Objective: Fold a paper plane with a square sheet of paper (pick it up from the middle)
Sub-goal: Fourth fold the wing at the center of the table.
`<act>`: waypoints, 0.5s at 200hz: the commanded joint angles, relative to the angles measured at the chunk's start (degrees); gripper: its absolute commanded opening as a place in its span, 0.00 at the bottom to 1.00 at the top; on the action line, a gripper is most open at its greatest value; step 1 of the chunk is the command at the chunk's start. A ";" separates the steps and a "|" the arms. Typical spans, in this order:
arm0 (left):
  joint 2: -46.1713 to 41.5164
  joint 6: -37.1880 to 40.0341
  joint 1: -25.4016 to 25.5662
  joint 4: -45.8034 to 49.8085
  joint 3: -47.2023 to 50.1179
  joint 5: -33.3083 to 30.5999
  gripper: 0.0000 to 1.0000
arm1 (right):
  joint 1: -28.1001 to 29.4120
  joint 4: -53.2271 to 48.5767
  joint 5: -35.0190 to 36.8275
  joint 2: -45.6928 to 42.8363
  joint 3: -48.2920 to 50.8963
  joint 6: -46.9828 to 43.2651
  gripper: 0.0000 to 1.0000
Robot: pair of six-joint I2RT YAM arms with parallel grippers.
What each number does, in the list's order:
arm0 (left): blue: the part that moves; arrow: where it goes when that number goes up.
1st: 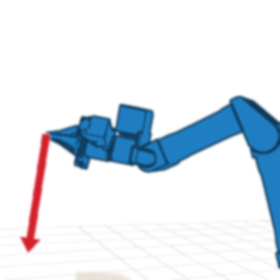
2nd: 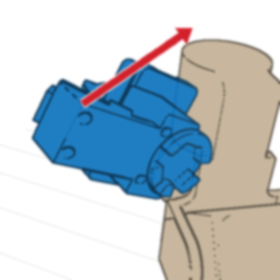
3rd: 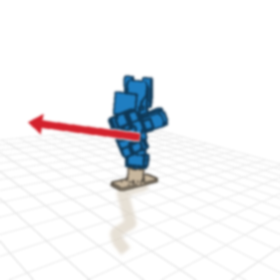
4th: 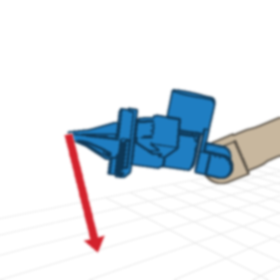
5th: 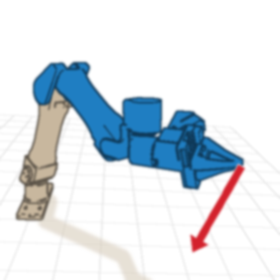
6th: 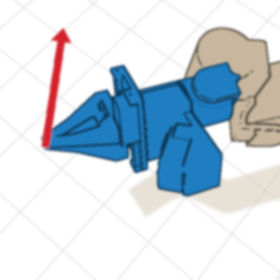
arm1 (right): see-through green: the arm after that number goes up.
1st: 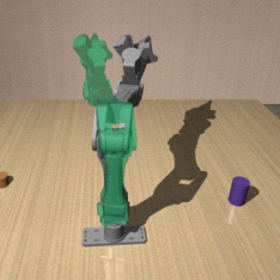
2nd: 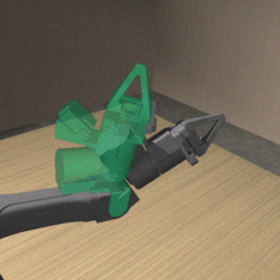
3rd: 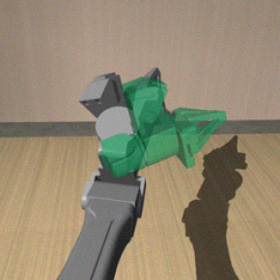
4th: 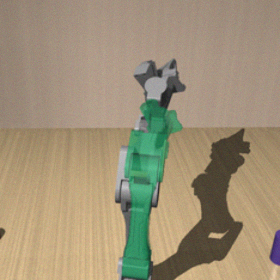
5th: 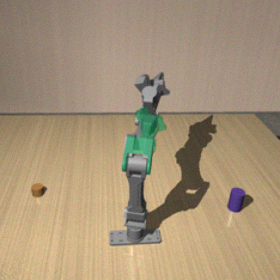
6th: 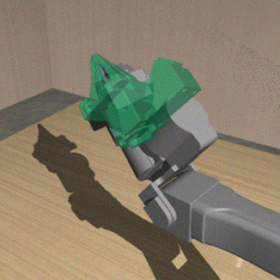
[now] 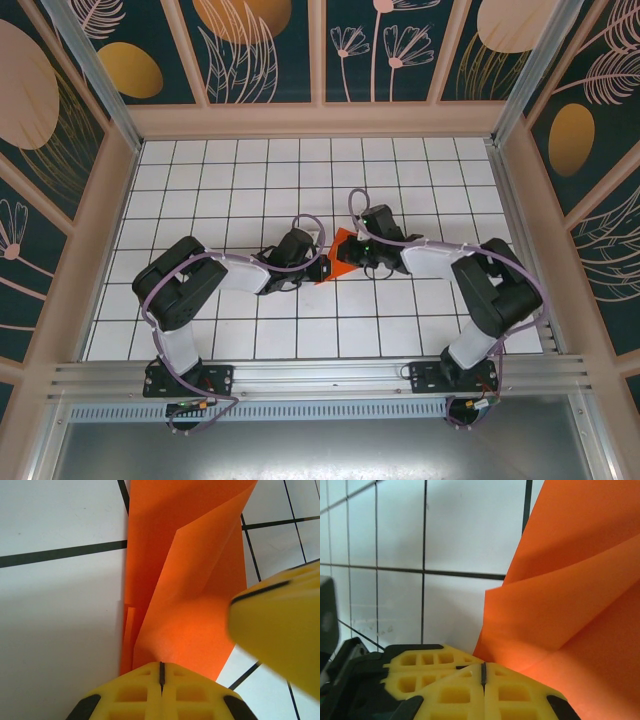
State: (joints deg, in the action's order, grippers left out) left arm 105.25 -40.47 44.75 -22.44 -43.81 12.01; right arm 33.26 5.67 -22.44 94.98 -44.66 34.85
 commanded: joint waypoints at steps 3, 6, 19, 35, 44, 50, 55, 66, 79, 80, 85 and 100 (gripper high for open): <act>1.56 1.46 0.24 12.42 3.07 1.41 0.00 | 0.52 1.44 -1.04 3.49 -2.47 0.38 0.00; 1.54 1.52 0.25 12.42 3.11 1.48 0.00 | 0.57 1.52 -1.33 3.88 -2.52 0.44 0.00; 1.45 1.75 0.25 12.46 3.18 1.61 0.00 | 0.63 1.80 -2.22 5.26 -2.92 0.51 0.00; 1.40 1.97 0.18 12.72 3.17 1.74 0.00 | 0.51 1.26 -2.14 6.54 -3.23 0.31 0.00; 1.31 2.02 0.24 12.85 3.21 1.79 0.00 | 0.32 0.58 -1.47 6.79 -3.11 -0.02 0.00; 1.29 2.05 0.22 12.94 3.25 1.74 0.00 | 0.03 0.12 -0.94 6.80 -2.71 -0.43 0.00; 1.26 2.04 0.23 13.04 3.32 1.77 0.00 | -0.29 -0.26 -0.57 6.65 -2.32 -0.84 0.00; 1.10 2.13 0.19 13.33 3.63 1.70 0.00 | -1.48 -1.23 0.72 5.98 -1.21 -1.88 0.00; 0.87 2.38 0.23 13.73 3.91 1.43 0.00 | -3.36 -2.56 1.94 4.88 0.11 -3.37 0.00; 0.85 2.39 0.24 13.78 3.91 1.43 0.00 | -3.59 -2.62 2.08 4.78 0.20 -3.46 0.00; 0.76 2.44 0.20 13.83 3.99 1.44 0.00 | -4.48 -3.24 2.78 4.28 0.61 -4.00 0.00; 0.55 2.74 0.25 13.96 4.17 1.45 0.00 | -6.28 -5.32 4.50 2.34 0.60 -5.37 0.00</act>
State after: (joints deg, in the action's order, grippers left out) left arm 104.66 -39.11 44.75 -22.02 -43.27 12.67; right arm 30.89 5.48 -23.46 100.40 -45.43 33.06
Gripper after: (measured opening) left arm 0.068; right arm 0.054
